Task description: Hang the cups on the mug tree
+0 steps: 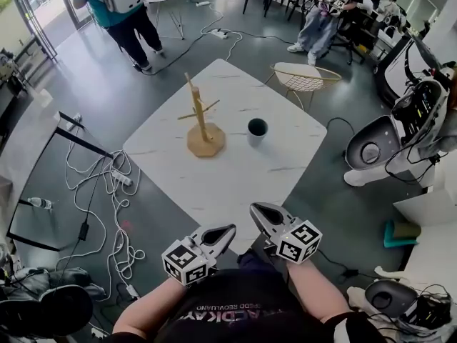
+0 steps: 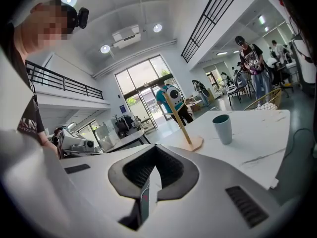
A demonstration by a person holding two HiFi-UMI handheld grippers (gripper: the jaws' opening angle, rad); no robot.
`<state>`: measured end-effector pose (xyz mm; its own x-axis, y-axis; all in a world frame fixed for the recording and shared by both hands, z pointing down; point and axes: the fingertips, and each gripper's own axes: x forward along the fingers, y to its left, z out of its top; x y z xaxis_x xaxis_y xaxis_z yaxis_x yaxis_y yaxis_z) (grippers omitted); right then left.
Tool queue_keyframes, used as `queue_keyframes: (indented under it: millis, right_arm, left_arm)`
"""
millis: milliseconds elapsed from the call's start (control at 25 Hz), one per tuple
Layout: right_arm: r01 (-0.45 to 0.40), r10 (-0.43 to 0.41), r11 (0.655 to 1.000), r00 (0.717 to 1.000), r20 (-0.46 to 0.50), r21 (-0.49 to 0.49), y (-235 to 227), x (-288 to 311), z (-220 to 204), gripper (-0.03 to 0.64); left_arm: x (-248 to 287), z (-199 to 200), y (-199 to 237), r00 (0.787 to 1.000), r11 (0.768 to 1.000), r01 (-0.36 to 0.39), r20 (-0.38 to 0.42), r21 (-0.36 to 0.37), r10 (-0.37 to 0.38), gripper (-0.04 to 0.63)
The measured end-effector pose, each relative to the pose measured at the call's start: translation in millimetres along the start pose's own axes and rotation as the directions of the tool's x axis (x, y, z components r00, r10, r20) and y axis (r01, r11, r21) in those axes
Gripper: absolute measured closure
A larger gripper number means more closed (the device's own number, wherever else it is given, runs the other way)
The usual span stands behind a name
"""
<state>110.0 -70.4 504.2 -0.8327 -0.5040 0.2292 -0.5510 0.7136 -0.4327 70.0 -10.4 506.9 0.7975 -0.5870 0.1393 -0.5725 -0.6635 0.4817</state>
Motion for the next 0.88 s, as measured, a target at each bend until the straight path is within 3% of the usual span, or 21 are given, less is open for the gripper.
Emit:
queue_keyframes:
  millis: [400, 880]
  right_arm:
    - [0.033, -0.033, 0.999, 0.999, -0.011, -0.024, -52, 16, 13, 0.606]
    - [0.058, -0.058, 0.998, 0.998, -0.037, -0.010, -121, 50, 25, 0.606]
  left_arm:
    - [23, 1, 12, 0.999, 0.999, -0.031, -0.010, -0.014, 0.030, 0.601]
    - [37, 20, 47, 0.990, 0.989, -0.139, 0.008, -0.042, 0.140, 0.601]
